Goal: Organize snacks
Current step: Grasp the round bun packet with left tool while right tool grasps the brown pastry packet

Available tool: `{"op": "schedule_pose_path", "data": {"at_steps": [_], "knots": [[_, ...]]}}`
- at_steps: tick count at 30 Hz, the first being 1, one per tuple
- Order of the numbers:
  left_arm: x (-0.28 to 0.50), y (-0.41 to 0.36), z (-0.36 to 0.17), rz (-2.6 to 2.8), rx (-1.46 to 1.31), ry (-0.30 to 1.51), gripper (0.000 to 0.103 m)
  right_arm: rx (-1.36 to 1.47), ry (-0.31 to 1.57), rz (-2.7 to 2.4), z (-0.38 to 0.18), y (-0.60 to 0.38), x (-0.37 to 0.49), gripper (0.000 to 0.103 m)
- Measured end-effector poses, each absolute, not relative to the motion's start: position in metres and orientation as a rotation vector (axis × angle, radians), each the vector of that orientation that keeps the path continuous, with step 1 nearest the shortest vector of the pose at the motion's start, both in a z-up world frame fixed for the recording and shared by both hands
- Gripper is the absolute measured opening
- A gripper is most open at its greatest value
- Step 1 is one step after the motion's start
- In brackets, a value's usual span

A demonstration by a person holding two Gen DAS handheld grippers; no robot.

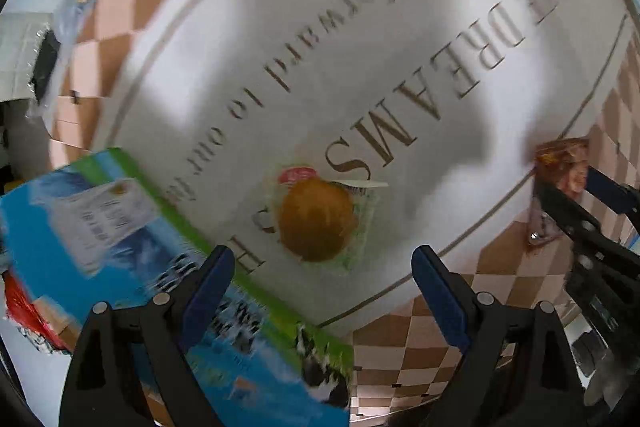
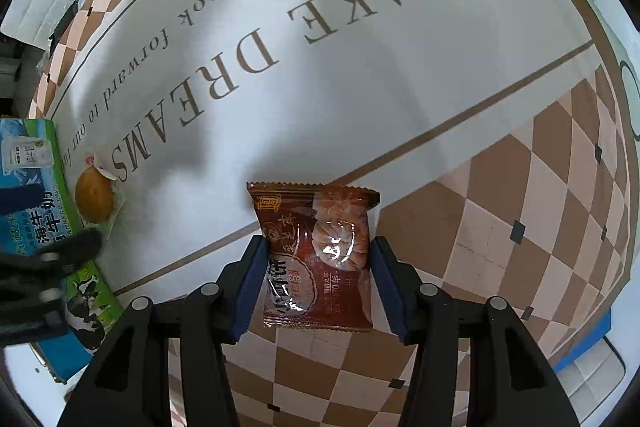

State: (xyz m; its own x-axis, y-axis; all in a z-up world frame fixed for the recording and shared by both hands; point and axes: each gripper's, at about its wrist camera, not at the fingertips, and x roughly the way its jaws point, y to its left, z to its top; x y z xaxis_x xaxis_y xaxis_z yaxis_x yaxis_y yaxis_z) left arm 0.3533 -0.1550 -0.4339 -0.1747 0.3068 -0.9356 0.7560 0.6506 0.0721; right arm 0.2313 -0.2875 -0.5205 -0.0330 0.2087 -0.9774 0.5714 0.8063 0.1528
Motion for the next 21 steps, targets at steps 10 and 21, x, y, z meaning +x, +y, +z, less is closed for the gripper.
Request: {"op": "schedule_pose_path", "data": {"at_steps": [10, 21], "knots": [[0.354, -0.158, -0.45, -0.507, 0.767, 1.772, 0.076, 0.665, 1.639, -0.326, -0.533, -0.299, 0.23, 0.06], [0.346, -0.147, -0.435, -0.492, 0.667, 1.737, 0.045, 0.437, 1.632, -0.33, -0.542, -0.264, 0.252, 0.059]]}}
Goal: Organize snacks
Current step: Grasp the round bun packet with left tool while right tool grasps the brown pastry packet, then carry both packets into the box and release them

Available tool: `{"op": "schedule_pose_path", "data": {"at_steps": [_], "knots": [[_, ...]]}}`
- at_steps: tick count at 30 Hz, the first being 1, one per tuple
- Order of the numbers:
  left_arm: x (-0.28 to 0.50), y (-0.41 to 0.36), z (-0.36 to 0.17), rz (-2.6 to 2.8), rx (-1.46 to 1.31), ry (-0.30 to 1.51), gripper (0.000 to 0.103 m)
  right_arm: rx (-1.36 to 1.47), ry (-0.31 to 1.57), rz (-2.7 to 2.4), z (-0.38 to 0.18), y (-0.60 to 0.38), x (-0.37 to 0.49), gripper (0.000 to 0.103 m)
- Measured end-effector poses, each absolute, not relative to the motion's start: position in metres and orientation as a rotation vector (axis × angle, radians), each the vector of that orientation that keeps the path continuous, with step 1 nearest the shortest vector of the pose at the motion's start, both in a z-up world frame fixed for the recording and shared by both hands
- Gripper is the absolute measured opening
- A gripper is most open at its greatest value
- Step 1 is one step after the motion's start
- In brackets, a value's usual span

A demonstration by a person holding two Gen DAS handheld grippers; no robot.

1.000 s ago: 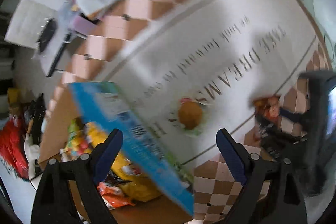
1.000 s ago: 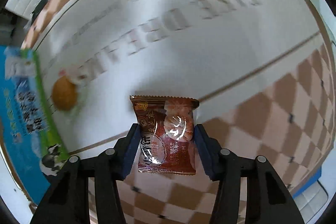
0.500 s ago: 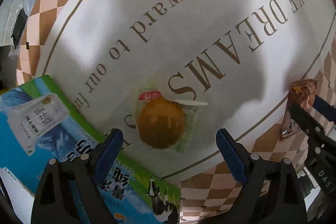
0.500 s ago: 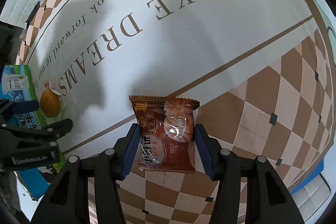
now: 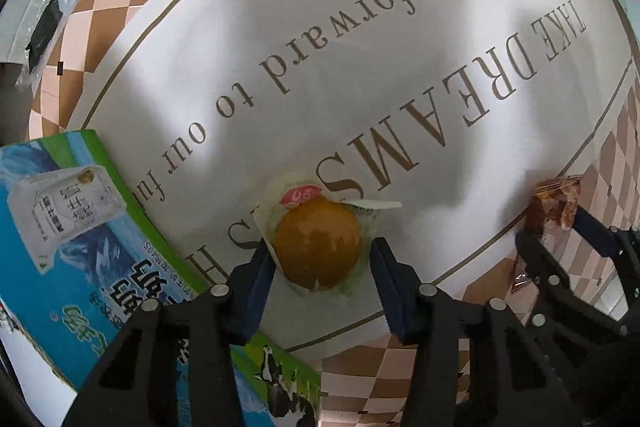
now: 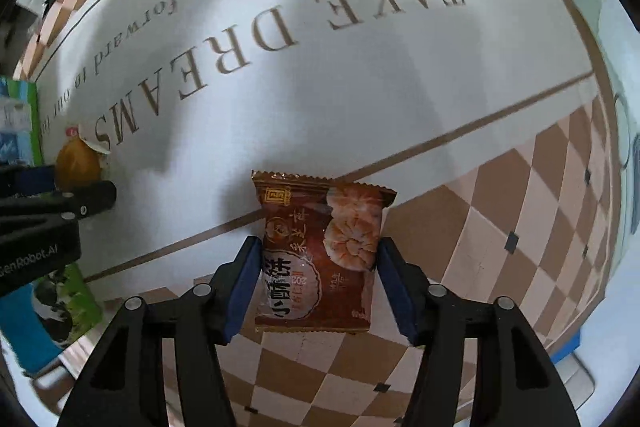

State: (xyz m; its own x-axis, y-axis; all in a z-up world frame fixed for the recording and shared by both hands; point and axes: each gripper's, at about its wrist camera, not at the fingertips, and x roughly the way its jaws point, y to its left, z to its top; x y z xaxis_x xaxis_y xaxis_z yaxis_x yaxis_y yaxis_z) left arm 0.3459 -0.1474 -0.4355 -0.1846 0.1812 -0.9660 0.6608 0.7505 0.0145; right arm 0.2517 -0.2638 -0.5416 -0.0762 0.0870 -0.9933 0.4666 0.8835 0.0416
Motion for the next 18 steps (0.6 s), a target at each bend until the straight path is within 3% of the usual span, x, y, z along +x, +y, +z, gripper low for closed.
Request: {"op": "schedule_pose_path", "data": {"at_steps": [9, 18], "knots": [[0.332, -0.141, -0.402, -0.49, 0.577, 1.666, 0.044, 0.478, 1.595, -0.325, -0.53, -0.264, 0.242, 0.059], [0.323, -0.134, -0.355, -0.532, 0.516, 1.596, 0.044, 0.489, 1.501, -0.3, -0.474, -0.296, 0.236, 0.059]]}}
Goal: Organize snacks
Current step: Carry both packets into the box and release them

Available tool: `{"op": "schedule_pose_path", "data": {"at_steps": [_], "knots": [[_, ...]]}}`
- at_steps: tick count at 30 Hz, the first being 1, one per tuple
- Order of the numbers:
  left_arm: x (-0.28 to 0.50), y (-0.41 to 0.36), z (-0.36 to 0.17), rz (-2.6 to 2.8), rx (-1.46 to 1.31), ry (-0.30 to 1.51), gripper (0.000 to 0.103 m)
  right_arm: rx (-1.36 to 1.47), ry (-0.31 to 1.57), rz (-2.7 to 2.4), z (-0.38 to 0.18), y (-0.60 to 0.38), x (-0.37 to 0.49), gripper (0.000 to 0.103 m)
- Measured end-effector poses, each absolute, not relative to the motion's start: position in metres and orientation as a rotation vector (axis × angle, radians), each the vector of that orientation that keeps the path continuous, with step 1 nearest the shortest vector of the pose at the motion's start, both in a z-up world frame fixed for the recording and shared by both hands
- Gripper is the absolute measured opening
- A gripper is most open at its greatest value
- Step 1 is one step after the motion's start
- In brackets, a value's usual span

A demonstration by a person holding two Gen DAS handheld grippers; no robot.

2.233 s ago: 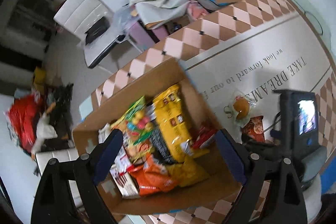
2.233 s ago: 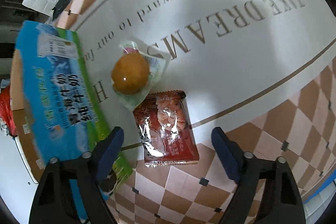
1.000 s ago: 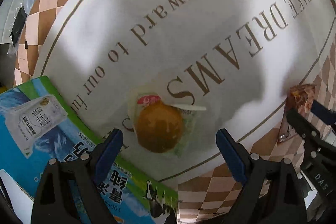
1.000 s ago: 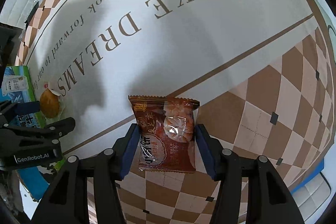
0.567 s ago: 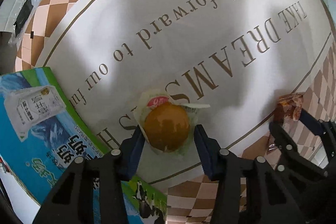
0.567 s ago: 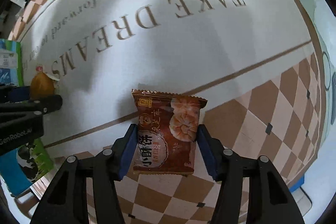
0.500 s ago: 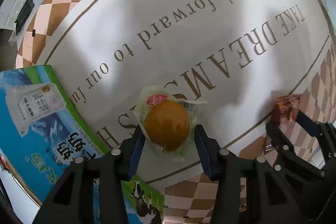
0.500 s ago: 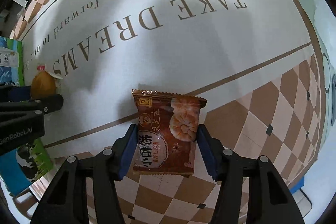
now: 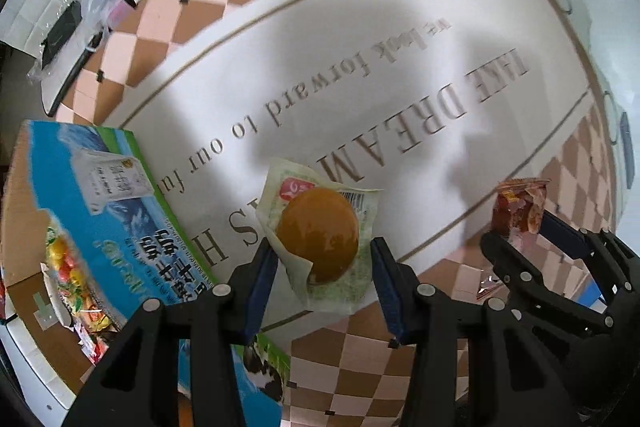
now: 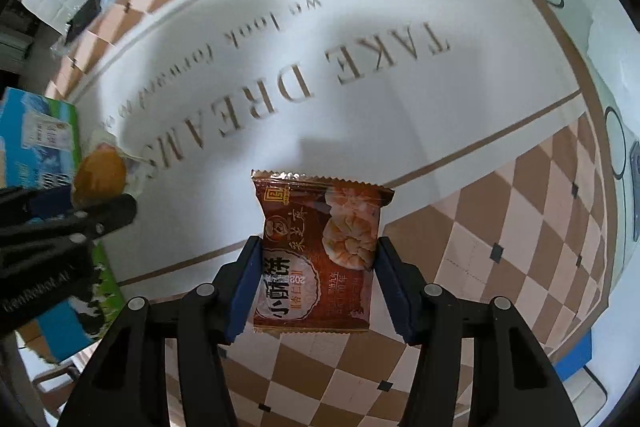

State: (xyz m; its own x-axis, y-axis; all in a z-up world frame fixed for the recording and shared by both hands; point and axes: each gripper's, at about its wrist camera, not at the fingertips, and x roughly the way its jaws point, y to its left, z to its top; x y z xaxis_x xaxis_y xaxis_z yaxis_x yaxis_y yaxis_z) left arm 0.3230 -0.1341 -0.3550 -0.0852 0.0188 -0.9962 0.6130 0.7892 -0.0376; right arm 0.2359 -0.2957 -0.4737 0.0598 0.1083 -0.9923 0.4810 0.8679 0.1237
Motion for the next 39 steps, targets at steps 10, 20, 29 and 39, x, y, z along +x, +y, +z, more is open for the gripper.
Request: {"op": "schedule_pose_path", "data": {"at_steps": [10, 20, 29, 39], "knots": [[0.324, -0.111, -0.274, -0.554, 0.355, 1.469, 0.044, 0.488, 1.375, -0.212, -0.384, -0.296, 0.228, 0.059], [0.329, -0.002, -0.198, -0.474, 0.115, 1.387, 0.044, 0.436, 1.283, 0.017, -0.301, -0.214, 0.252, 0.059], [0.351, 0.127, -0.216, -0.284, -0.004, 1.462, 0.045, 0.371, 1.305, 0.226, -0.28, -0.1, 0.305, 0.059], [0.39, 0.198, -0.296, -0.195, -0.121, 1.628, 0.044, 0.235, 1.43, 0.198, -0.346, -0.019, 0.37, 0.059]]}}
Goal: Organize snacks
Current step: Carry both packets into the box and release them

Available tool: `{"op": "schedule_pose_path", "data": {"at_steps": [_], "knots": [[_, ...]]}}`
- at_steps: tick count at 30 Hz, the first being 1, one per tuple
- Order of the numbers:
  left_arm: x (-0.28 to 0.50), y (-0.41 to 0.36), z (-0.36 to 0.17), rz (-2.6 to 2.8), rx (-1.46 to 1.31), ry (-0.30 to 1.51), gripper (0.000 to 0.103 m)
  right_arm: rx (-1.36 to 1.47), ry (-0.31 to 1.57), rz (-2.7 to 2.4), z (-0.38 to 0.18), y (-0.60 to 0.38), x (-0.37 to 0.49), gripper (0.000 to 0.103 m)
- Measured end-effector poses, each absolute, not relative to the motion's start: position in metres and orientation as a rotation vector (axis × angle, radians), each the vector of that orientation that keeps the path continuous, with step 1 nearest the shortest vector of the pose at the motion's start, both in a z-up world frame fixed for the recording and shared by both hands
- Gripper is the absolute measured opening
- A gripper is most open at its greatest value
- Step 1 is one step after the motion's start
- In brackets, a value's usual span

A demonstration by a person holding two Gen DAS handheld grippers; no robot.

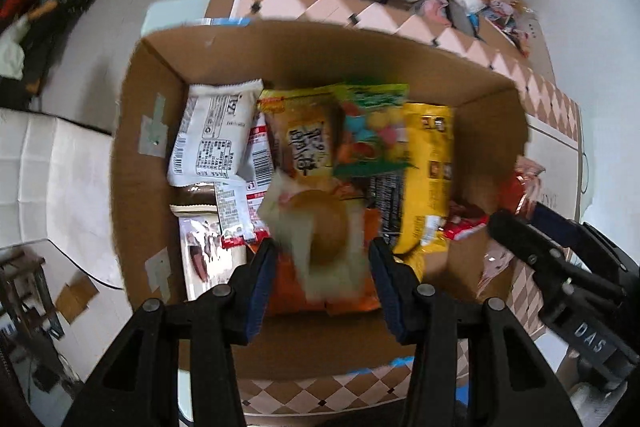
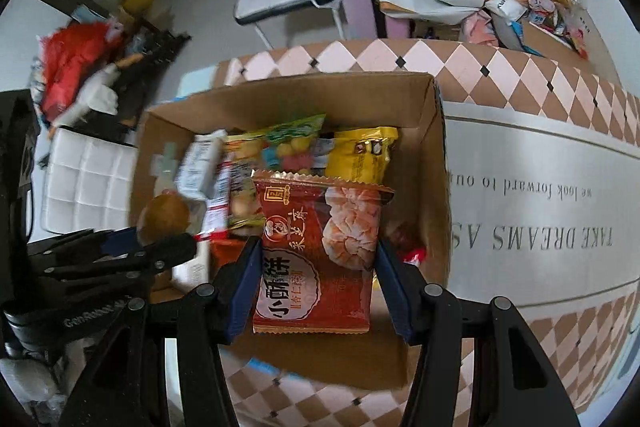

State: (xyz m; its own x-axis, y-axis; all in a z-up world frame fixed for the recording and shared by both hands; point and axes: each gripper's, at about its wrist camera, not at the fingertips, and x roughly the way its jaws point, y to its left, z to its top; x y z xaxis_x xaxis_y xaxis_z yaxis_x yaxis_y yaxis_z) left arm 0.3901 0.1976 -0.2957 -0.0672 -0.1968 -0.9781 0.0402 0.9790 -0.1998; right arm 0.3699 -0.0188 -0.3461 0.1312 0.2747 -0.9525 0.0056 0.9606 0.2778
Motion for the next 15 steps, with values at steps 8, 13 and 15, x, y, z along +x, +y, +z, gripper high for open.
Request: {"op": "schedule_pose_path", "data": {"at_steps": [8, 13, 15], "knots": [[0.406, 0.2, -0.33, -0.197, -0.116, 1.684, 0.045, 0.192, 1.497, 0.111, -0.386, -0.023, 0.4, 0.059], [0.407, 0.199, -0.335, -0.181, -0.106, 1.699, 0.05, 0.183, 1.534, 0.079, -0.399, -0.028, 0.405, 0.089], [0.406, 0.2, -0.335, -0.176, -0.118, 1.702, 0.063, 0.178, 1.533, 0.084, -0.399, -0.027, 0.404, 0.089]]}}
